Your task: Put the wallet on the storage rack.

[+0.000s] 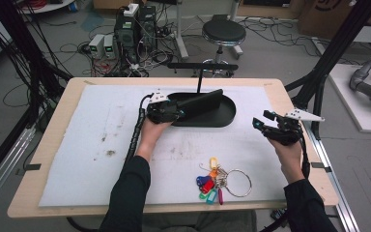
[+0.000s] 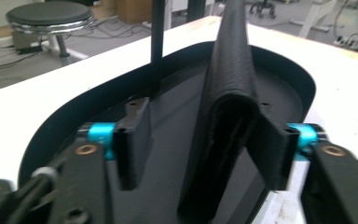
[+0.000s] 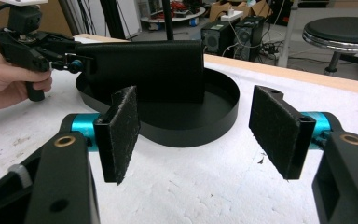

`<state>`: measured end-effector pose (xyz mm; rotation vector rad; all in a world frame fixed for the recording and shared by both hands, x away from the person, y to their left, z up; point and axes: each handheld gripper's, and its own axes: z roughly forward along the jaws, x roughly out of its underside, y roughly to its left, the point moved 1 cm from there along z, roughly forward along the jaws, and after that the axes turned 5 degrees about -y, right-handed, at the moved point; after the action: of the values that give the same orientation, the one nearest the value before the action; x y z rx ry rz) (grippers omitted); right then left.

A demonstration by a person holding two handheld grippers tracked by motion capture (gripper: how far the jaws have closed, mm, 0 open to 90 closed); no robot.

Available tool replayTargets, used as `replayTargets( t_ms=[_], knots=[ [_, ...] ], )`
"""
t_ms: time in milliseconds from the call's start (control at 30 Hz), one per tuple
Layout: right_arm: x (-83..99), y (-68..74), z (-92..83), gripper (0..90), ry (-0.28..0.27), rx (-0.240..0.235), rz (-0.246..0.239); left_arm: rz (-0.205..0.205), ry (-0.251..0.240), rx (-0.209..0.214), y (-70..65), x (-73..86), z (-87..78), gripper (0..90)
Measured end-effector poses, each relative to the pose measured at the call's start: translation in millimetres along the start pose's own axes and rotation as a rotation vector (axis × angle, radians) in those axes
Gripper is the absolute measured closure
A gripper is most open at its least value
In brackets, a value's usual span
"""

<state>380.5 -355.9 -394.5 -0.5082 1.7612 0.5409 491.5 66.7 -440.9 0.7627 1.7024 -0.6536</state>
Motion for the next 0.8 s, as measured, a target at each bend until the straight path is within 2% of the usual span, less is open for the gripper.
replayTargets(
  t_ms=[67,233,367,467,667,800],
  knots=[
    [0.0,0.1,0.1,34.0,0.0,0.0,0.001,0.008,0.016,-0.003,-0.7,-1.6,-1.7,36.8],
    [-0.1,0.5,-0.4,34.0,0.0,0.002,0.002,-0.001,0.021,0.007,-4.2,-7.6,-7.9,31.6],
    [-0.2,-0.7,-1.3,34.0,-0.003,0.005,0.006,0.019,0.011,0.018,-9.2,-11.6,-18.0,31.5],
    [-0.3,-0.8,-1.6,34.0,-0.004,0.011,0.008,0.014,0.003,0.023,-10.3,-13.2,-24.8,31.4],
    [-0.3,-0.2,-1.4,34.0,0.0,0.015,0.005,0.025,0.005,0.012,-12.5,-10.9,-33.4,31.1],
    [0.4,0.1,-0.1,33.9,0.01,0.015,0.001,0.018,0.005,0.002,-11.0,-6.6,-38.4,31.1]
  ],
)
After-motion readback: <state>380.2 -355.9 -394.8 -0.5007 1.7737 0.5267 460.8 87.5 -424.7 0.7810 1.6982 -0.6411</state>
